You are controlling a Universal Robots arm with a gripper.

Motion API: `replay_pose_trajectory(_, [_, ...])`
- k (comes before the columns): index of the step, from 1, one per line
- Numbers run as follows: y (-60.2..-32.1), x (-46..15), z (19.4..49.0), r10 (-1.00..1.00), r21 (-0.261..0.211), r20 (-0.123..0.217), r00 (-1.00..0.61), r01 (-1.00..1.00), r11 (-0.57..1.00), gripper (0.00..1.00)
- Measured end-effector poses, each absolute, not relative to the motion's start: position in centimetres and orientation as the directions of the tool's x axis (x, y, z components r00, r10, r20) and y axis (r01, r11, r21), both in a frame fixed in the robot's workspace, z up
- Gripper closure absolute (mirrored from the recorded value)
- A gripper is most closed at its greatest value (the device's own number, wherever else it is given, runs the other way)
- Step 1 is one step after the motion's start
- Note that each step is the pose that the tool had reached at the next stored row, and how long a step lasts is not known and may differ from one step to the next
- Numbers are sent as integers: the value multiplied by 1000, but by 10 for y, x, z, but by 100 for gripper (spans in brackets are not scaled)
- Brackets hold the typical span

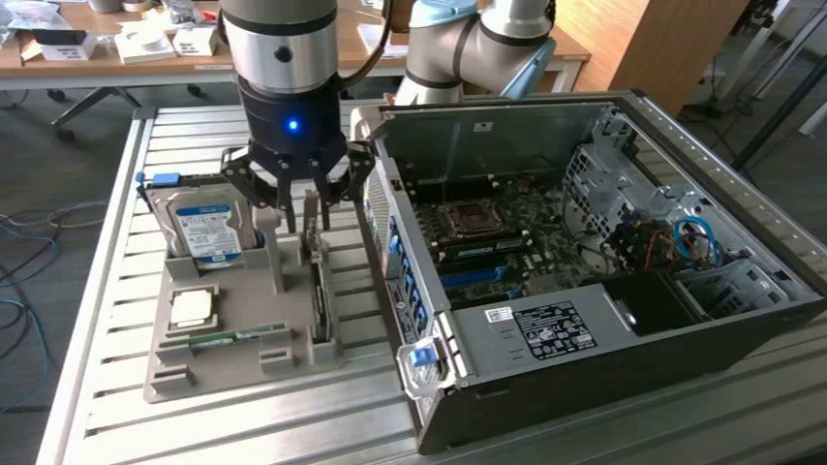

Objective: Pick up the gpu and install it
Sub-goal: 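Pick up the gpu and move the gpu toward the slot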

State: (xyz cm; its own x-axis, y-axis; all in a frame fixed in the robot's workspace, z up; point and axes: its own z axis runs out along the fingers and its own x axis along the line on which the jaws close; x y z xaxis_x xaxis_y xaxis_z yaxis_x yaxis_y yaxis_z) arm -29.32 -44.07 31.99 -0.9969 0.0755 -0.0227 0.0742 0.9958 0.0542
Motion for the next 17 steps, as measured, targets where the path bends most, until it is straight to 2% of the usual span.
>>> replay_pose_trajectory(17, [-441, -293, 297, 75, 54, -22, -997, 74, 996, 58])
